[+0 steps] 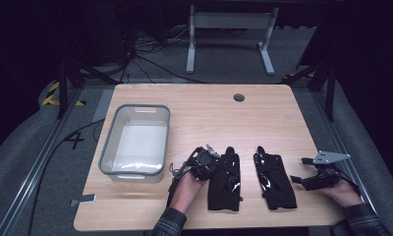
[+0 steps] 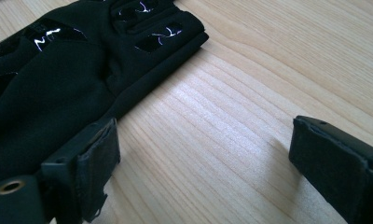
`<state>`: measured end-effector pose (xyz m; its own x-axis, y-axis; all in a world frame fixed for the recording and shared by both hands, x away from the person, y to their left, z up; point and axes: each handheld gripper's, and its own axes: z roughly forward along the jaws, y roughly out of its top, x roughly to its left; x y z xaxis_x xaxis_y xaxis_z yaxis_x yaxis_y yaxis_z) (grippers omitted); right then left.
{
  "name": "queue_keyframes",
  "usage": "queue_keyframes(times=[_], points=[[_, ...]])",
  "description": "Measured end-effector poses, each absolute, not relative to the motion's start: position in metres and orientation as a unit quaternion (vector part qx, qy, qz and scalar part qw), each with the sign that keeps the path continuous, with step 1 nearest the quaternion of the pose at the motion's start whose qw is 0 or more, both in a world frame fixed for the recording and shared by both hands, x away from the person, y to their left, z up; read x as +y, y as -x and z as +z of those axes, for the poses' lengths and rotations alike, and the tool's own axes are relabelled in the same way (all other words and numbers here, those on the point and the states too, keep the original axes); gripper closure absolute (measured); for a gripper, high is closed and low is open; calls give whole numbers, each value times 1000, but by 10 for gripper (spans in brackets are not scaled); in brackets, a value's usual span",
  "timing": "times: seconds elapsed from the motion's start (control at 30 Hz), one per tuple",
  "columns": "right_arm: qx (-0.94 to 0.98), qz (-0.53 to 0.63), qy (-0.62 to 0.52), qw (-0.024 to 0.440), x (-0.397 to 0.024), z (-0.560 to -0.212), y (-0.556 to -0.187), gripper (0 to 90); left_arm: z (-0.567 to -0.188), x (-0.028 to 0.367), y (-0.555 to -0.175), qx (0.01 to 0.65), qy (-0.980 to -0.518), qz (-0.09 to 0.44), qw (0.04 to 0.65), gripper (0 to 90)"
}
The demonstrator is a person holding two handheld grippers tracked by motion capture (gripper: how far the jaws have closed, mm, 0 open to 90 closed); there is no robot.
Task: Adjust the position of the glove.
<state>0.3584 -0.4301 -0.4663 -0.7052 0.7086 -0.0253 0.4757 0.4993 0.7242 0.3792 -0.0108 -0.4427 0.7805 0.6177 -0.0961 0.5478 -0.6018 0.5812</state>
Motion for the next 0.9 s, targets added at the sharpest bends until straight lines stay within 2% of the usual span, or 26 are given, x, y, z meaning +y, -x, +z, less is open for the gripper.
queue_keyframes(times=[0.07,0.1,0.17,0.2,0.23,0.37,0.4,0.5,0.6,0.73,0.9], points=[[852,363,-341,160,-430,-464,-357,235,-436,-7,-376,327,-886,59,323,858],[852,363,-341,160,-430,-464,-357,235,-436,-7,-376,327,-886,59,323,858],[857,360,-334,154,-429,-460,-355,403,-431,-4,-372,328,-880,59,338,858],[860,365,-326,145,-426,-457,-354,526,-429,-3,-370,326,-879,57,342,858],[860,365,-326,145,-426,-457,-354,526,-428,-3,-369,326,-879,59,345,858],[862,381,-309,124,-415,-449,-350,749,-428,-2,-359,319,-877,52,355,859],[865,382,-301,121,-411,-448,-349,782,-428,-2,-357,314,-880,50,354,862],[872,384,-281,113,-400,-446,-347,859,-432,-5,-350,307,-882,45,354,867],[879,380,-268,102,-390,-447,-347,893,-439,-10,-349,301,-890,39,342,867],[893,360,-252,93,-377,-453,-350,900,-450,-19,-351,296,-899,38,320,880],[895,360,-248,94,-373,-454,-353,900,-453,-26,-352,306,-894,38,325,895]])
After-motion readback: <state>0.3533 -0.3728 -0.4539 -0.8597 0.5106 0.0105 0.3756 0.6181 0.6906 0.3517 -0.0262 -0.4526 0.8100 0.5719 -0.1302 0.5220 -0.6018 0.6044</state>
